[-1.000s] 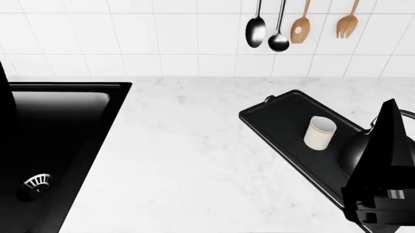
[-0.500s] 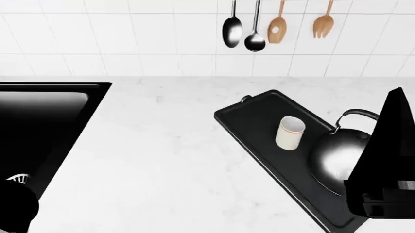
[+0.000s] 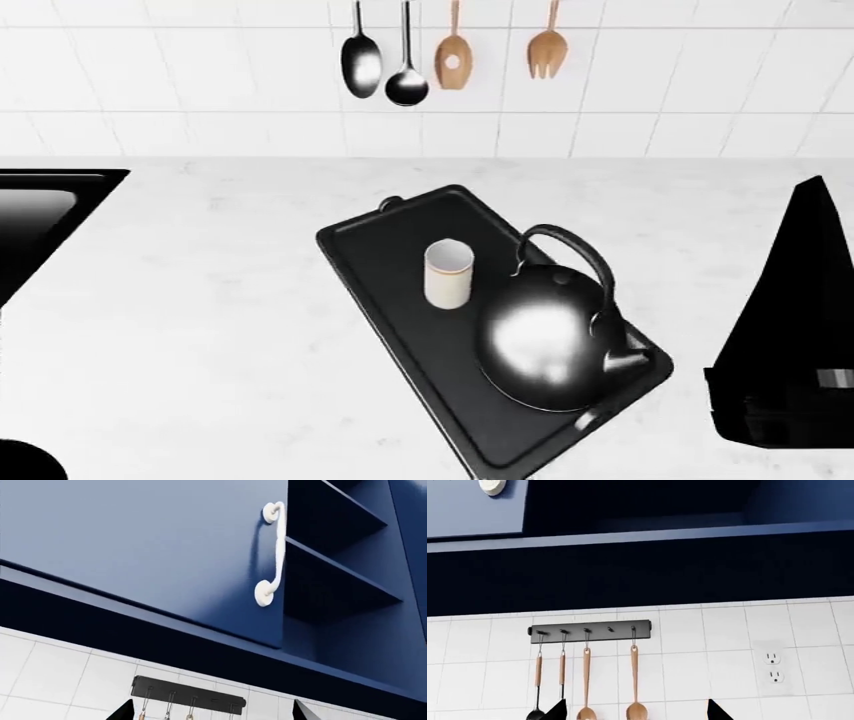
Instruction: Pick the kettle from the counter and place it on the tray. Then pick the mug from the cabinet and place it on the tray. Then close the cabinet doors.
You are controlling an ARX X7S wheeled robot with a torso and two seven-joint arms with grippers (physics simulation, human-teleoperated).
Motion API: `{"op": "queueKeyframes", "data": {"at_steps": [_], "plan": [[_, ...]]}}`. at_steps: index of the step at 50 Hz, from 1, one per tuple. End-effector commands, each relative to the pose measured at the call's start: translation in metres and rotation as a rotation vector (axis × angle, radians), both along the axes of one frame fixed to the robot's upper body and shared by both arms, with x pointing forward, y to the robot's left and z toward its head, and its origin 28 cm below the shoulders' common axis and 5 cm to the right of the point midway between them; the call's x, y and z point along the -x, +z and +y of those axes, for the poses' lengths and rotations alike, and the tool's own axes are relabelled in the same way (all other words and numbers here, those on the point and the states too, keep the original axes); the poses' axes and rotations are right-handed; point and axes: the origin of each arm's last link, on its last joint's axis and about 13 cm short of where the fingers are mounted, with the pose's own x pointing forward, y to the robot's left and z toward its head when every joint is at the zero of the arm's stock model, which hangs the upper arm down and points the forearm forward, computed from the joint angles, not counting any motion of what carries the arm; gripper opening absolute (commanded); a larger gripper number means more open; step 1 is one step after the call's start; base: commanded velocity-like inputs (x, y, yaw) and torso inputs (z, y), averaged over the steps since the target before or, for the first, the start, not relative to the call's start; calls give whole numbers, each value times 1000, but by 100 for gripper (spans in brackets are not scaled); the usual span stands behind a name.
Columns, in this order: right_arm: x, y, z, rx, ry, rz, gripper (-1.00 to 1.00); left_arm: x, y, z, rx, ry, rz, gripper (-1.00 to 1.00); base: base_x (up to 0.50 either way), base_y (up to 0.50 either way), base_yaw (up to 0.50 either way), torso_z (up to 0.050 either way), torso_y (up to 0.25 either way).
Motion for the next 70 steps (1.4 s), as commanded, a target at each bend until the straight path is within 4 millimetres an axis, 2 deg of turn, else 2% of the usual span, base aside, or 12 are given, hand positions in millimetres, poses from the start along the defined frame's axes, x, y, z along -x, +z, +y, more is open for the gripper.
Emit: {"op": "queueKeyframes", "data": {"at_steps": [1, 36, 44, 49, 52, 54, 55, 58, 60, 61, 63, 70], "plan": [[0, 0, 0, 2, 2, 1, 100, 6, -4, -1, 5, -15, 6, 100, 3, -500, 0, 0, 0], [-2, 2, 1, 9, 3, -9, 100, 5, -6, -2, 3, -16, 17, 100, 2, -500, 0, 0, 0], [-4, 4, 1, 7, -17, -17, 100, 5, -7, -2, 2, -18, 19, 100, 2, -500, 0, 0, 0], [-11, 9, 1, 34, -84, -41, 100, 3, -8, -2, -1, -15, 22, 100, 0, 0, 0, 0, 0], [-21, 24, 2, 48, -130, -51, 100, 3, -9, -2, -2, -15, 23, 100, 0, 0, 0, 0, 0], [-24, 37, -21, 125, -208, 35, 100, 3, -9, -1, 3, -12, 24, 100, 0, 0, 0, 0, 0], [-25, 46, -24, 156, -280, 83, 100, 2, -9, -1, 0, -12, 26, 100, 0, 0, 0, 0, 0], [-11, 67, -30, 194, -523, 208, 100, 2, -9, -1, 0, -12, 25, 100, 0, 0, 0, 0, 0], [10, 85, -24, 114, -511, 217, 100, 2, -9, -1, -2, -11, 24, 100, 0, 0, 0, 0, 0], [23, 93, -22, 75, -483, 212, 100, 2, -9, -2, -2, -12, 26, 100, 0, 0, 0, 0, 0], [41, 110, -23, 4, -528, -35, 100, 2, -10, -2, -6, -14, 28, 100, 0, 0, 0, 0, 0], [47, 127, -33, -20, -532, -94, 100, 2, -10, -3, -10, -19, 31, 100, 0, 0, 0, 0, 0]]}}
